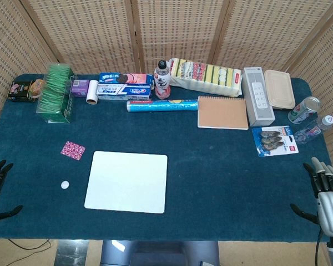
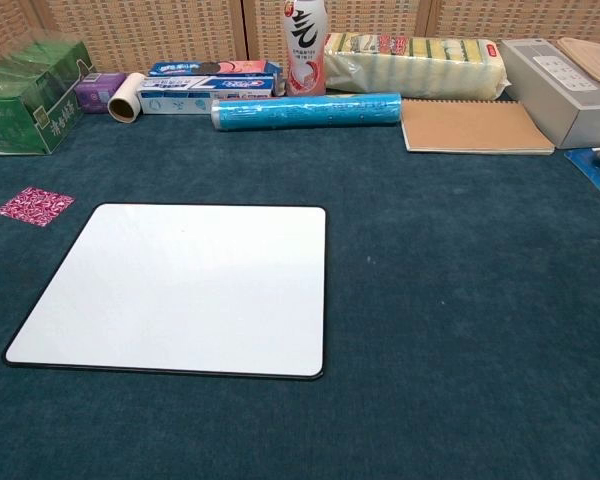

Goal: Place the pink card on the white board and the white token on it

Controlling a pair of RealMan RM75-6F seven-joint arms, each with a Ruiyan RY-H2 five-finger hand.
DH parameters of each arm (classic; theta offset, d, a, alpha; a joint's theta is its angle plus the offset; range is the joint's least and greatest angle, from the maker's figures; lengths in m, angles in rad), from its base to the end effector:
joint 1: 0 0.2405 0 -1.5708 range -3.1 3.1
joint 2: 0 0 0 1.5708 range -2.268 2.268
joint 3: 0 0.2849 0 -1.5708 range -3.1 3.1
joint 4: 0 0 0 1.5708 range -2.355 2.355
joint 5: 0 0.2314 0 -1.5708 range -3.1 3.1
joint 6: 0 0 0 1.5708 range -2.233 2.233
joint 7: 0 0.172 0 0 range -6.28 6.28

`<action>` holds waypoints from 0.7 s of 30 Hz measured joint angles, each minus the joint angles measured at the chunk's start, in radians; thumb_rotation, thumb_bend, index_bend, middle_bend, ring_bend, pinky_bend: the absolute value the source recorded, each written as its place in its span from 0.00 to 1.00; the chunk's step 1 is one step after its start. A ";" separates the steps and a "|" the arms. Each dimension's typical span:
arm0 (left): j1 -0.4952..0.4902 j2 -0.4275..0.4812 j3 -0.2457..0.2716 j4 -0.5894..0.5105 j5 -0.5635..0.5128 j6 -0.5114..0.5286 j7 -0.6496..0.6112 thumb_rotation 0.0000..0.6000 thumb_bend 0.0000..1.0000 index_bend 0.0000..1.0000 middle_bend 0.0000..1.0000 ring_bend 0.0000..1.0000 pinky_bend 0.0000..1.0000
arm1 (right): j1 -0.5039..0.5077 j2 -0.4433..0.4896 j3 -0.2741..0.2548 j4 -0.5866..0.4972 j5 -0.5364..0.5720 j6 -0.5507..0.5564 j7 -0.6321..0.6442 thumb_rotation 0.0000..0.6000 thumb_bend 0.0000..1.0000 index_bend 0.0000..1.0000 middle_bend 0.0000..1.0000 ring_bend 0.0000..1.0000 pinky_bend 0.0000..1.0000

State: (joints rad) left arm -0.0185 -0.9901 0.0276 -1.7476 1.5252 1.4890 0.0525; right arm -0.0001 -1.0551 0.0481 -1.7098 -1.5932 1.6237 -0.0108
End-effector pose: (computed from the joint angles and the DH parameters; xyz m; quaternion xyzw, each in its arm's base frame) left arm -0.3413 0.1708 0.1703 -0.6100 -0.4098 -0.3374 0.5883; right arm -0.3219 -0.1820 0.1803 0.5744 -0.3588 0.4290 0.5978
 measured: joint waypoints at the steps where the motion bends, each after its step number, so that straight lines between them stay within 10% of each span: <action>1: 0.001 0.001 0.001 0.001 0.002 0.001 -0.002 1.00 0.08 0.00 0.00 0.00 0.07 | 0.000 0.002 0.001 -0.002 0.000 0.000 0.000 1.00 0.00 0.02 0.00 0.00 0.00; 21: -0.264 0.015 -0.089 0.063 -0.062 -0.354 -0.005 1.00 0.13 0.01 0.00 0.00 0.07 | 0.012 0.004 0.001 -0.001 0.028 -0.050 0.030 1.00 0.00 0.02 0.00 0.00 0.00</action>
State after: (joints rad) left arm -0.2828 -0.9749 -0.0614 -1.6847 1.4634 1.1349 0.0471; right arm 0.0120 -1.0512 0.0496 -1.7107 -1.5656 1.5741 0.0189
